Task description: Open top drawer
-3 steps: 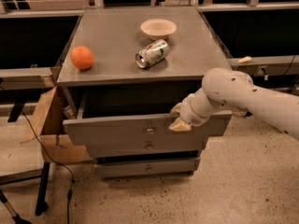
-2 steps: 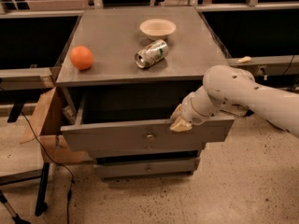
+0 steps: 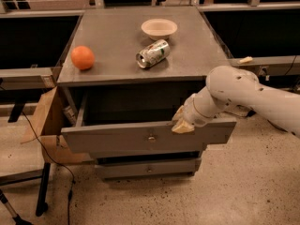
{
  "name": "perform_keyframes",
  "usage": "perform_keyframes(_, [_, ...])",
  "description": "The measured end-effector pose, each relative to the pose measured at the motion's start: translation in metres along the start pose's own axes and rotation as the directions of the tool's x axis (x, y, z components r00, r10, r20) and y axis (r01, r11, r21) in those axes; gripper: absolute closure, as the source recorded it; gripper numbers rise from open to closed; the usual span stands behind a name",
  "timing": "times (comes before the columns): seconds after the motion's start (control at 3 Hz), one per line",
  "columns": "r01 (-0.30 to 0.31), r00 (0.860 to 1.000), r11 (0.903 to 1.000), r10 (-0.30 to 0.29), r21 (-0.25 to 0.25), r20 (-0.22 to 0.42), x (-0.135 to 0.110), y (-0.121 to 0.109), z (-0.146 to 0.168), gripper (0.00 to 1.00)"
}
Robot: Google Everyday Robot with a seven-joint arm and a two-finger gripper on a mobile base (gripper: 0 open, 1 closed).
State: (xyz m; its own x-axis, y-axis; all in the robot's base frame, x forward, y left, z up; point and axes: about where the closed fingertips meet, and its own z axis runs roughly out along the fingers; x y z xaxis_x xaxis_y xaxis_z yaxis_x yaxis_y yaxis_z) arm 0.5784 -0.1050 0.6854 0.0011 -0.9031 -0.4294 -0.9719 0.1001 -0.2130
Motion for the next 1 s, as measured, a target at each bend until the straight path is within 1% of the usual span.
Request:
perform_keyframes(0.33, [0.000, 1.000, 1.0000, 0.000, 0.000, 0.000, 0.000, 0.000, 0.001, 0.63])
perform_keyframes(0.67, [0.028, 1.000, 0.9995, -0.028, -0.011, -0.004, -0.001, 0.004, -0.001, 0.40])
perform_keyframes(1.0, [0.093, 0.995, 0.9949, -0.094, -0.037, -0.015, -0.007, 0.011, -0.010, 0.17])
